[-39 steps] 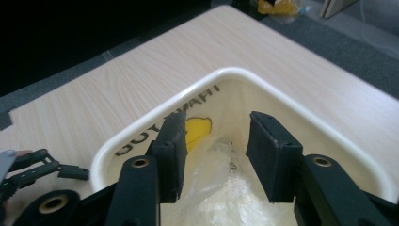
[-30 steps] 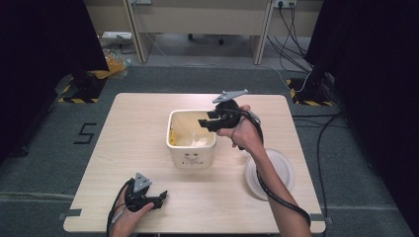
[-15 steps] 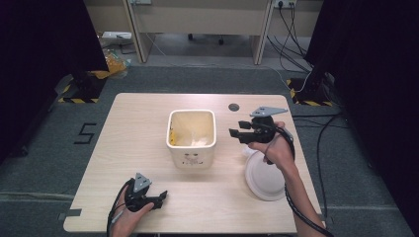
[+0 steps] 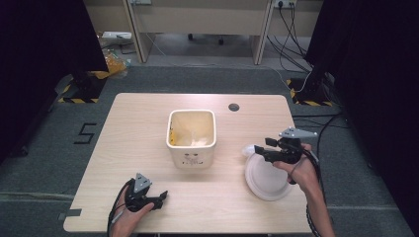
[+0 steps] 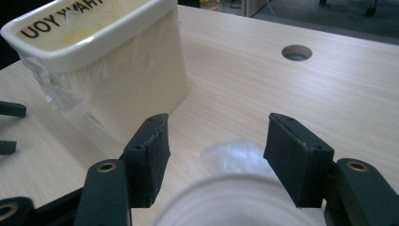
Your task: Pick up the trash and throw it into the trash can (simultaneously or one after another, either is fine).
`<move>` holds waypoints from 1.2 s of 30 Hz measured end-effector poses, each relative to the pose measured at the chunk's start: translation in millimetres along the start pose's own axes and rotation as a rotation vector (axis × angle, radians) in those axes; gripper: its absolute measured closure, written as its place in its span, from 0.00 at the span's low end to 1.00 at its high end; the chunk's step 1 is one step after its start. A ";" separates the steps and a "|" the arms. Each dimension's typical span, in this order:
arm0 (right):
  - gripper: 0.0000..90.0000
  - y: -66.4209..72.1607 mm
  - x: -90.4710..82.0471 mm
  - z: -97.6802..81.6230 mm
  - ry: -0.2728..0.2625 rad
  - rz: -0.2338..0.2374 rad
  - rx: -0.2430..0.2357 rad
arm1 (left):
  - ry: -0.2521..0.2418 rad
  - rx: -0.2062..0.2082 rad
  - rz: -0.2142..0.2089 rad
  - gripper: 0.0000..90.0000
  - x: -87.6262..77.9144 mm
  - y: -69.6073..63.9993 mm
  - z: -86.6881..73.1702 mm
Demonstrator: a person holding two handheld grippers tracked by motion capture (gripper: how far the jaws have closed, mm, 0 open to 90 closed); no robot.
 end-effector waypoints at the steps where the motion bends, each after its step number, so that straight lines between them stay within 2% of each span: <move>1: 0.44 0.0 0.0 0.0 0.000 0.000 0.000 | -0.001 0.002 -0.008 0.18 -0.2 -1.2 0.1; 3: 0.42 -10.1 -5.3 -13.1 -0.001 -0.023 0.015 | -0.009 0.009 -0.014 0.18 -0.4 -4.8 1.0; 6: 0.42 -17.8 -9.8 -20.6 0.000 -0.043 0.032 | -0.028 0.009 -0.043 0.18 0.0 -12.8 3.7; 7: 0.41 -25.9 -14.8 -27.6 -0.006 -0.057 0.053 | -0.034 0.014 -0.047 0.18 0.1 -16.1 5.4; 9: 0.41 -29.8 -17.1 -31.2 -0.011 -0.063 0.062 | -0.041 0.030 -0.061 0.18 0.1 -23.1 9.9; 10: 0.41 -36.6 -21.8 -38.9 -0.018 -0.071 0.085 | -0.049 0.029 -0.076 0.18 0.5 -27.0 12.6; 12: 0.41 -39.5 -23.7 -42.9 -0.021 -0.070 0.099 | -0.060 0.031 -0.107 0.18 1.8 -35.5 18.5; 13: 0.41 -44.1 -26.3 -49.7 -0.001 -0.069 0.115 | -0.064 0.040 -0.116 0.17 3.0 -40.0 21.6; 16: 0.41 -48.9 -30.8 -55.6 -0.006 -0.073 0.131 | -0.072 0.062 -0.142 0.17 8.9 -51.7 31.2; 19: 0.40 -52.0 -32.4 -58.8 -0.005 -0.083 0.136 | -0.066 0.086 -0.172 0.17 17.1 -62.1 39.9; 23: 0.39 -59.5 -34.7 -63.1 -0.001 -0.111 0.147 | -0.070 0.093 -0.212 0.18 26.2 -73.2 52.3; 26: 0.39 -61.4 -34.9 -63.4 -0.001 -0.114 0.149 | -0.081 0.103 -0.243 0.18 32.9 -83.2 62.9; 27: 0.38 -62.7 -34.7 -64.2 0.003 -0.115 0.159 | -0.085 0.118 -0.259 0.18 37.4 -91.3 70.3; 32: 0.38 -66.9 -32.0 -67.2 0.016 -0.116 0.164 | -0.090 0.145 -0.270 0.18 47.6 -102.7 87.6; 33: 0.37 -69.0 -31.5 -68.0 0.020 -0.116 0.168 | -0.095 0.143 -0.289 0.18 52.9 -108.2 94.9; 36: 0.37 -70.9 -31.8 -68.4 0.019 -0.113 0.172 | -0.095 0.157 -0.299 0.18 57.8 -115.5 100.1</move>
Point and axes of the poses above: each handheld gripper's, and its own axes: x roughly forward along the jaws, z roughly out of its top, y roughly to its left, the point moved 2 cm from there along x, roughly forward along the jaws, and after that the axes turned 10 degrees about x, right-handed, at the moved point
